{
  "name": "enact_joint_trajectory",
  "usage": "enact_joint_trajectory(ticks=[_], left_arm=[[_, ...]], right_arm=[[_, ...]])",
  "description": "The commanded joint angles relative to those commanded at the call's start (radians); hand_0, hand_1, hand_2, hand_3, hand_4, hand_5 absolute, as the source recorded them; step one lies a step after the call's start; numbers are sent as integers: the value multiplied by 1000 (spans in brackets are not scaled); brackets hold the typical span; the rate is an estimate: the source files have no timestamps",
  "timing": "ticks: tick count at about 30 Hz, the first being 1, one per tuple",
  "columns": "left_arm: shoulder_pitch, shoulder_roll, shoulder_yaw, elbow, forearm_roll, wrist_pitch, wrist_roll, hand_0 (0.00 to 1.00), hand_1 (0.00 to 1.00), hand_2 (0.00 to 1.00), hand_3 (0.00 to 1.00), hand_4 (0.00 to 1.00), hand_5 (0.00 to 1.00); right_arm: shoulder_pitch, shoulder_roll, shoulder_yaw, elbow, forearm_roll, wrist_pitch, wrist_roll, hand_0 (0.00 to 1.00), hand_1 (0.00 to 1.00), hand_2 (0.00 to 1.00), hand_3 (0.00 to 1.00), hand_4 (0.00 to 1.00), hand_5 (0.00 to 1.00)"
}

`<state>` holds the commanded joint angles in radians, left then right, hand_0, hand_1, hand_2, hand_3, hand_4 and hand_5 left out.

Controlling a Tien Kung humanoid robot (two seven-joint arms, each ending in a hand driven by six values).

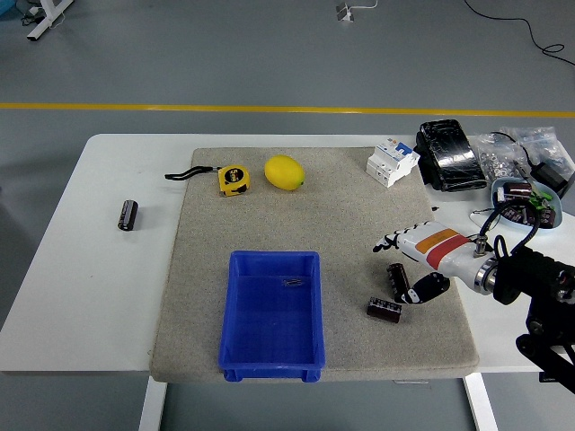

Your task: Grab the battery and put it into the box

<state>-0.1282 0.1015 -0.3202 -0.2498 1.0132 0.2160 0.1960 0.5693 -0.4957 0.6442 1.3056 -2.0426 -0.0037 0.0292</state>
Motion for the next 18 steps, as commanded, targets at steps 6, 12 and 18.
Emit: enact_joint_trajectory(ticks=[6,12,18], left_arm=[[0,-1,-4,-1,7,-3,2,697,671,709,624,642,657],[1,0,-5,-2,10,-6,3,696,671,709,625,642,656],[1,0,-4,-2,8,-7,2,695,671,710,624,642,656]], right_arm=[[6,13,-10,-41,15,-10,6,691,670,719,776,998,250],[14,24,-17,-85,23,-14,10,690,661,711,766,998,248],[18,32,-21,-112,32,-12,13,669,646,697,755,998,247]])
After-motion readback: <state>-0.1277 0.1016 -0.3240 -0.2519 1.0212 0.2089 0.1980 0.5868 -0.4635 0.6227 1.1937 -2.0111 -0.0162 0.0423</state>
